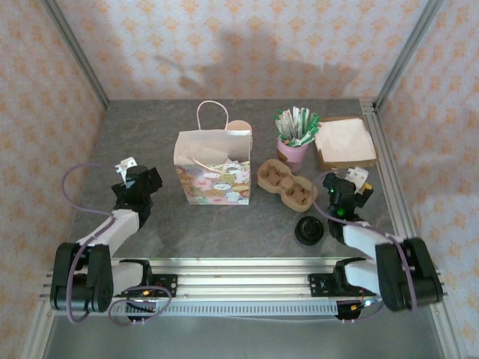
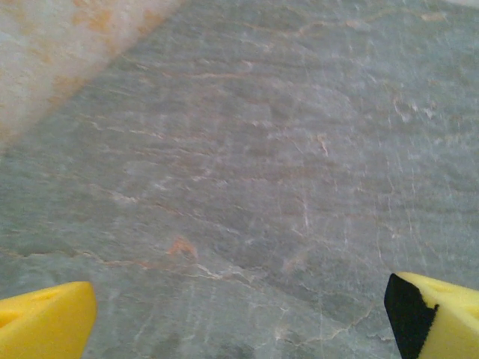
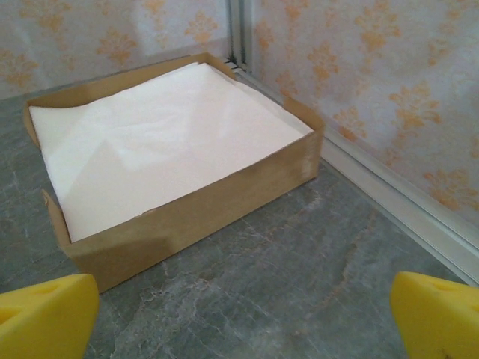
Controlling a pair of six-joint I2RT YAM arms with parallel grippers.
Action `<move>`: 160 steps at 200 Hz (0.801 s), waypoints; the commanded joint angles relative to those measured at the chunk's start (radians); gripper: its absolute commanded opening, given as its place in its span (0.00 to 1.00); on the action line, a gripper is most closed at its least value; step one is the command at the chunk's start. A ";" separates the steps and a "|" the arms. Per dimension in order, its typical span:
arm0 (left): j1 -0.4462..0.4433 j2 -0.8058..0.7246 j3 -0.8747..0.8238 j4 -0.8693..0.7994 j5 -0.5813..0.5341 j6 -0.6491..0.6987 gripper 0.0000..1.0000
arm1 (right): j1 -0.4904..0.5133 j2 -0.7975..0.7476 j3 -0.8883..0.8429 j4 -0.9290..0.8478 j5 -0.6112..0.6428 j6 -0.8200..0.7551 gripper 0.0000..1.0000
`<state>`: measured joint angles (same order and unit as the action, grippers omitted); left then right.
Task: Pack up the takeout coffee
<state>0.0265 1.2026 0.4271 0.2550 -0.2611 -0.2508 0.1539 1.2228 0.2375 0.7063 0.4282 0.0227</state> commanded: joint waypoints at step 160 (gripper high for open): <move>-0.093 0.290 -0.027 0.531 -0.005 0.219 1.00 | -0.011 0.346 0.094 0.331 -0.071 -0.104 1.00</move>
<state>-0.0471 1.4948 0.3836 0.7769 -0.1921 -0.0605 0.1493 1.5757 0.3229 1.0382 0.3397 -0.0875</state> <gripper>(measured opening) 0.999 0.995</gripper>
